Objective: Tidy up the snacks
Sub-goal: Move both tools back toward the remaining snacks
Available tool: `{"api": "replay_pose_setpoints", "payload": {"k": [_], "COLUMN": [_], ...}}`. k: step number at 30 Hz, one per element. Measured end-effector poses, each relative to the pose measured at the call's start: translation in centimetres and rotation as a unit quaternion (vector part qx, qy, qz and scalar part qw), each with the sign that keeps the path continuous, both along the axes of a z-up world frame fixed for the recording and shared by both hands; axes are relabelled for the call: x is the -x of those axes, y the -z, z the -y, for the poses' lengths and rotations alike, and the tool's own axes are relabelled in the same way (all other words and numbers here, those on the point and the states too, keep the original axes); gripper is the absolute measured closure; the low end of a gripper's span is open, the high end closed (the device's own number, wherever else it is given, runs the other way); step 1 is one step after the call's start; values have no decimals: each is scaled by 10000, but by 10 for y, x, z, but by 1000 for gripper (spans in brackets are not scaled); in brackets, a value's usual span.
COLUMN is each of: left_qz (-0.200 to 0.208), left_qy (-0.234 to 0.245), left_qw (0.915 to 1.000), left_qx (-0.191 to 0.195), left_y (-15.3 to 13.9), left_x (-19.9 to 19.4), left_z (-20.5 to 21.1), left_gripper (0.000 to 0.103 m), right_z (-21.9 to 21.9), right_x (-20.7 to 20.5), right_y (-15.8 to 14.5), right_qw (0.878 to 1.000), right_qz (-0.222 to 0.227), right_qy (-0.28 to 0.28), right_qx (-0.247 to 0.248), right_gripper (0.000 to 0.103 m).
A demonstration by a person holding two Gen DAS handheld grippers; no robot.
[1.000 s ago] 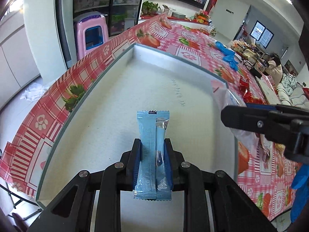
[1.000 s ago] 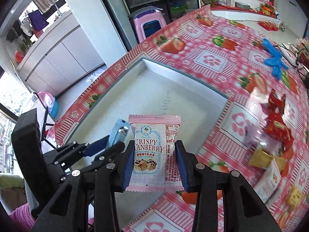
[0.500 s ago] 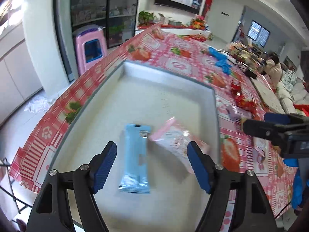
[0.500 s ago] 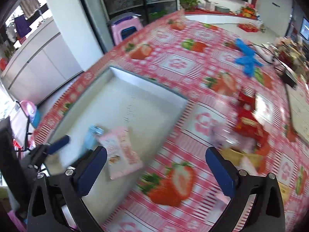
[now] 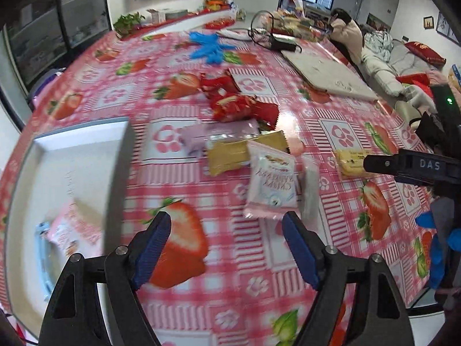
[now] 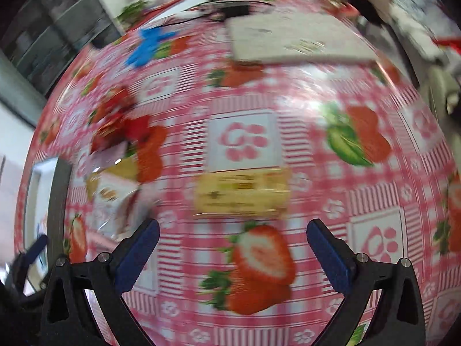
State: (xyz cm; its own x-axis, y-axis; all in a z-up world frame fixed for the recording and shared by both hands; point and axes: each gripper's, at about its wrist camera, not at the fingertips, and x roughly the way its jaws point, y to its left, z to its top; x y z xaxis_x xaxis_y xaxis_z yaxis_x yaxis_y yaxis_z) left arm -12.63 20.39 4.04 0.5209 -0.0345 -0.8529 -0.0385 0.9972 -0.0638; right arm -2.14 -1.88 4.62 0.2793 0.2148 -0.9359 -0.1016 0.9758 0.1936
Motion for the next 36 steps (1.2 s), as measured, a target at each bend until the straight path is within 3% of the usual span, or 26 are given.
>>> {"api": "replay_pose_setpoints", "payload": {"k": [7,11,14,16,17,18,22,25,27,29,33,36], "left_qz": [-266,-333,-275,-212,-171,-157,-117,-27,80,266,188,85], "left_qy": [89,107,22,85,163,208,169,142,109,85,149,219], "left_qw": [9996,9993,9994,9990,9984,9981,9988,9992,9998,9996,9997,9996], "left_qx": [3,161,209,375,514,565,436,378,123,-21,-55,-125], "left_y": [19,29,30,29,28,27,24,23,17,10,11,28], "left_x": [-37,-53,-56,-51,-48,-43,1,33,41,42,26,16], "left_z": [19,26,28,29,29,30,32,29,28,25,24,27], "left_gripper": [20,20,21,38,57,68,70,67,39,22,20,20], "right_z": [36,22,4,-5,-4,-3,2,14,24,39,69,59], "right_x": [-23,-40,-43,-35,-32,-27,5,35,47,52,49,46], "right_y": [18,19,26,28,29,31,33,32,31,30,22,21], "right_qw": [9929,9942,9964,9971,9975,9972,9931,9892,9880,9908,9990,9991], "right_qz": [-77,77,205,382,412,414,560,648,674,631,408,410], "right_qy": [1090,1046,776,434,324,156,-557,-1023,-1119,-897,-155,-74], "right_qx": [-470,-254,269,487,482,608,872,826,822,790,107,117], "right_gripper": [0,0,0,0,0,0,0,0,0,0,0,0]}}
